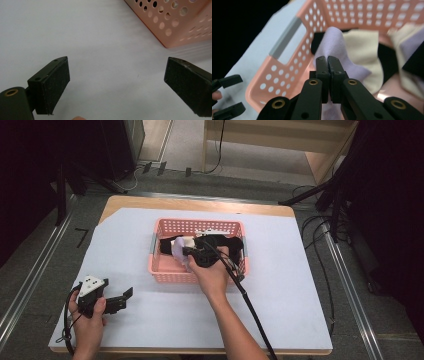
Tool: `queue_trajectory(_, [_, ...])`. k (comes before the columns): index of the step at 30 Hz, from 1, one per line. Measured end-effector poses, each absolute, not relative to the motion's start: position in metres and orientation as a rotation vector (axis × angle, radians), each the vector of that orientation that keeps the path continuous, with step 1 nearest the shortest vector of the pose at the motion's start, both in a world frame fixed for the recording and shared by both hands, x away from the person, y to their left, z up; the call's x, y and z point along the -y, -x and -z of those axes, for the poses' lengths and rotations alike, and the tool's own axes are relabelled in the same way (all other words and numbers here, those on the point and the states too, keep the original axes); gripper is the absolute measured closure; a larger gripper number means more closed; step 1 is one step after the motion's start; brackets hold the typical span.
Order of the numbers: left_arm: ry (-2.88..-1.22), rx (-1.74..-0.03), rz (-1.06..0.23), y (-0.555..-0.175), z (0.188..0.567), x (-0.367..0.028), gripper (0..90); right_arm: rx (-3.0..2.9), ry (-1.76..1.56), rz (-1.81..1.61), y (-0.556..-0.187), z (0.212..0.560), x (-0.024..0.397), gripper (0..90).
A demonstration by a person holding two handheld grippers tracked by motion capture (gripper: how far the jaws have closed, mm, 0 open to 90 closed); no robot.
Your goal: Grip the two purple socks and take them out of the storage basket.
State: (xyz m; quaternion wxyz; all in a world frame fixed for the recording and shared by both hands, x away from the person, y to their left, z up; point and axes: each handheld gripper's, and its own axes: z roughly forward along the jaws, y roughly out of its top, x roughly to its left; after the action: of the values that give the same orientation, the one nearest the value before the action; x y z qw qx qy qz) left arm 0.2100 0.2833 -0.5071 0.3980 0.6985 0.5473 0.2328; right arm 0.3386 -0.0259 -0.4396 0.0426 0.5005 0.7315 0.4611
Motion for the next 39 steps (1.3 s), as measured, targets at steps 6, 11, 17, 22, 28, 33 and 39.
queue_trajectory(6, [-1.769,-1.386,-0.590,-0.210,0.507,-0.283,7.2,-2.063,-1.330,-1.480,-0.329,0.430,0.033,88.2])
queue_trajectory(11, [-1.767,-1.388,-0.590,-0.210,0.507,-0.283,7.2,-1.930,-1.140,-1.530,-0.324,0.420,0.040,88.1])
queue_trajectory(17, [-1.763,-1.391,-0.593,-0.210,0.507,-0.283,7.3,-1.818,-1.056,-1.565,-0.322,0.417,0.047,88.1])
queue_trajectory(22, [-1.763,-1.390,-0.594,-0.210,0.507,-0.283,7.3,-1.738,-0.994,-1.587,-0.322,0.415,0.055,88.1])
queue_trajectory(28, [-1.759,-1.391,-0.595,-0.210,0.507,-0.283,7.3,-1.655,-0.952,-1.583,-0.322,0.410,0.067,88.1])
queue_trajectory(33, [-1.764,-1.389,-0.595,-0.210,0.507,-0.283,7.2,-1.570,-0.974,-1.587,-0.323,0.401,0.089,88.1])
queue_trajectory(39, [-1.763,-1.390,-0.596,-0.210,0.507,-0.283,7.2,-1.503,-1.009,-1.570,-0.323,0.394,0.119,88.1])
